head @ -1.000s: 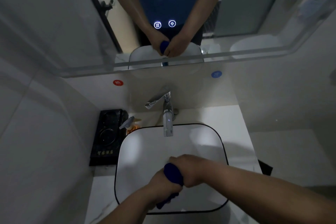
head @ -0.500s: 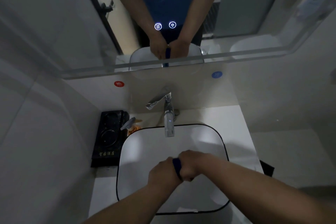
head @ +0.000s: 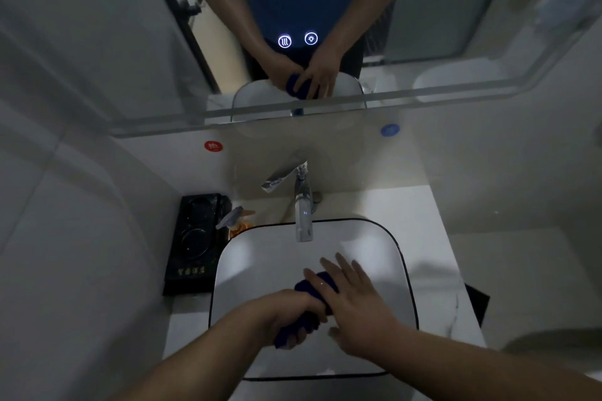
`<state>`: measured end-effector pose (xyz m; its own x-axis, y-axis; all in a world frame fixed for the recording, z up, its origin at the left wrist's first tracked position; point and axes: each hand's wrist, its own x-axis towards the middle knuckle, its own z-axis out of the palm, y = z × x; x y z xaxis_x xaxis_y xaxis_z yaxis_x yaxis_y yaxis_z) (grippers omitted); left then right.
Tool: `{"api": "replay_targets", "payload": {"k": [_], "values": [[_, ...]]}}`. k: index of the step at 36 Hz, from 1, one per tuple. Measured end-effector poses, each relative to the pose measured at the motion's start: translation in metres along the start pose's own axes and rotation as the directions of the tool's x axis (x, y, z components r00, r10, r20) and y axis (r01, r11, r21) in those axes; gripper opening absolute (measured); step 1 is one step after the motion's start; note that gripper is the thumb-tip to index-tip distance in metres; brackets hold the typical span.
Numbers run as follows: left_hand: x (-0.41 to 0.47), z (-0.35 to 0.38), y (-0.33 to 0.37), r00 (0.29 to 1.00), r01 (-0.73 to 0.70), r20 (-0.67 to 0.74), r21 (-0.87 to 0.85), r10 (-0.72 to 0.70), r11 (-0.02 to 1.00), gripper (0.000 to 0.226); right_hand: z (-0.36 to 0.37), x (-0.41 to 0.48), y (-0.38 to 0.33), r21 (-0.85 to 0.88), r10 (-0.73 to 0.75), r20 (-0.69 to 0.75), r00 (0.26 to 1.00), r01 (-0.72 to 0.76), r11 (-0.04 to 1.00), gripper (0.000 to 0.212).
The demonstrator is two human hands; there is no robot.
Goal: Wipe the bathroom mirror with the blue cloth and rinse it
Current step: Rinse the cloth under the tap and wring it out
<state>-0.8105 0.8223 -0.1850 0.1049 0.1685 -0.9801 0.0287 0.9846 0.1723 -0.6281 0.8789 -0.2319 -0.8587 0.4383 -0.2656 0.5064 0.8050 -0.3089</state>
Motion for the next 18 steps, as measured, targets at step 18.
{"api": "replay_targets", "payload": {"k": [18], "values": [[-0.011, 0.027, 0.0, 0.969, 0.012, -0.191, 0.673, 0.158, 0.74, 0.024, -0.046, 0.028, -0.001, -0.048, -0.254, 0.181, 0.95, 0.266, 0.963, 0.052]]}}
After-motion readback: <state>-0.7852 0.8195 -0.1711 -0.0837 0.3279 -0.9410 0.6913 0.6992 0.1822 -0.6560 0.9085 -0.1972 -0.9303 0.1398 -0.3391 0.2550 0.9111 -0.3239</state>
